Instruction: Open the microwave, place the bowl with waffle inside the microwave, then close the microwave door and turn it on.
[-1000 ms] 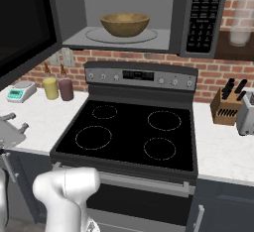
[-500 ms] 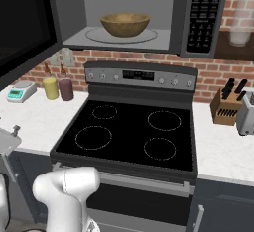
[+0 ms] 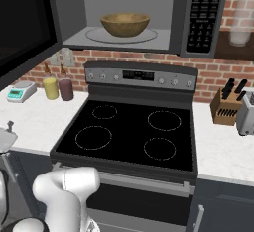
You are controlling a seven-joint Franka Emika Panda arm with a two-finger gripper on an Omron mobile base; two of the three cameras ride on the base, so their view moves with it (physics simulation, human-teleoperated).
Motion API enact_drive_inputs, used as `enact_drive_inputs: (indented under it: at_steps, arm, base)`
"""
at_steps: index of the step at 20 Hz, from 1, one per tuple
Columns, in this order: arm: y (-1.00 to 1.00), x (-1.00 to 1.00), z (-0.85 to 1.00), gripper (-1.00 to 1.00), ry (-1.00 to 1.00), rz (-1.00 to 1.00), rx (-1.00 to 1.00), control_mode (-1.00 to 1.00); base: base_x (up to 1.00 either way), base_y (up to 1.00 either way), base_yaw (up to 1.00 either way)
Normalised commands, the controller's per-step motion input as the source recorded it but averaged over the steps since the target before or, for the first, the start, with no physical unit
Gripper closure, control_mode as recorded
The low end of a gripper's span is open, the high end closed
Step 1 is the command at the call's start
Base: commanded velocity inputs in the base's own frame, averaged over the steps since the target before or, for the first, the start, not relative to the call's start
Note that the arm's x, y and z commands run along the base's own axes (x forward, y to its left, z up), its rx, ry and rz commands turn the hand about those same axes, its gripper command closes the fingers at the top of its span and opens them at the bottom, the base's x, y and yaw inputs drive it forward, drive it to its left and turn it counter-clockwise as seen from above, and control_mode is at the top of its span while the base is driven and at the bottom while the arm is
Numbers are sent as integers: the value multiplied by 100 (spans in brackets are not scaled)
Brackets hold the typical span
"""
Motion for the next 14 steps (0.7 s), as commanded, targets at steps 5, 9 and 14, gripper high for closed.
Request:
enact_drive_inputs:
  at_steps: [5,9,14]
  arm:
    - [9,-1,40,-100,0,-3,-1,-100]
    - [6,0,46,-100,0,-2,0,-100]
    - [2,-1,52,-100,-1,-2,0,-100]
  base:
    - [0,0,0]
    - [0,0,0]
    - [0,0,0]
